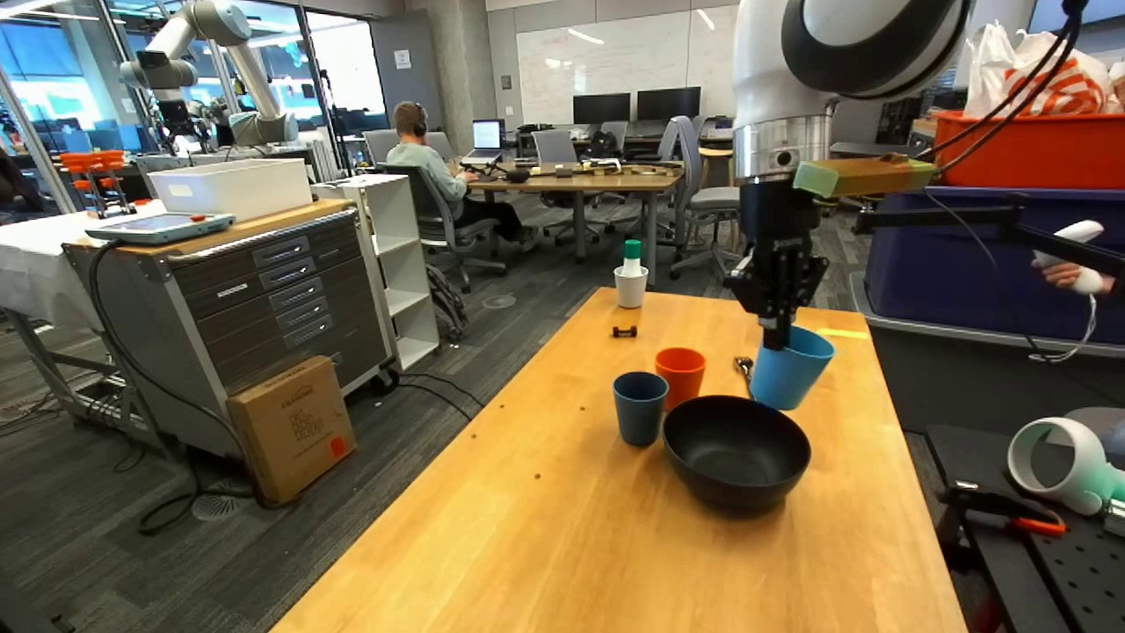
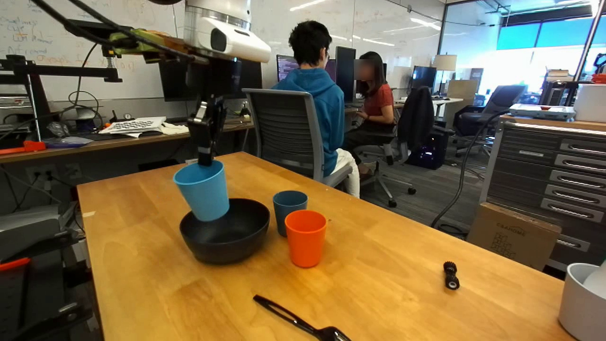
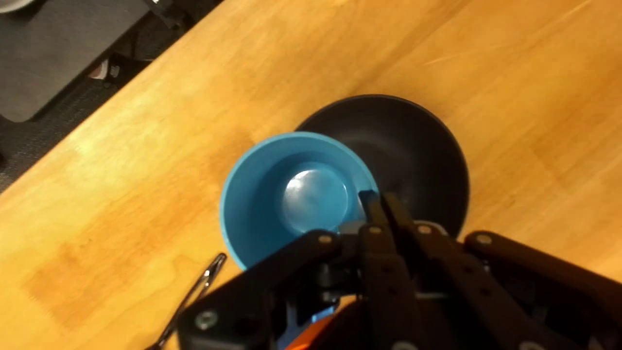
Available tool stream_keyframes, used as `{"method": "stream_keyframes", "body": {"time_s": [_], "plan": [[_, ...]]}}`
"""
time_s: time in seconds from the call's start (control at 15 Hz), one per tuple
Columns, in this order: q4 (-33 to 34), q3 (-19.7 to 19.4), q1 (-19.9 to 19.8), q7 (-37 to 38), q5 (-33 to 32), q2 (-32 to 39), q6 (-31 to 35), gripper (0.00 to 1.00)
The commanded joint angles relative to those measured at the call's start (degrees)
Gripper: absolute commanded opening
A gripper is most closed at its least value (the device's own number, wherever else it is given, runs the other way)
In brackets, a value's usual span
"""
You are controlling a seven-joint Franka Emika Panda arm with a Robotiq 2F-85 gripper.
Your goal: Put the blue cup in the black bowl, then put the green and orange cups on top of the blue cup then put the black object in the orange cup
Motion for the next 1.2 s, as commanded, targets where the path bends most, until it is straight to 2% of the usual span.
{"method": "stream_keyframes", "body": {"time_s": [0.0, 0.6, 1.13], "plan": [[7.18, 1.02, 1.72, -0.91, 3.98, 5.45, -2.01, 0.01], [19.07, 1.57, 3.36, 1.36, 3.92, 22.85, -4.44, 0.01], [22.77, 1.13, 3.52, 1.14, 3.5, 28.17, -7.45, 0.01]]}}
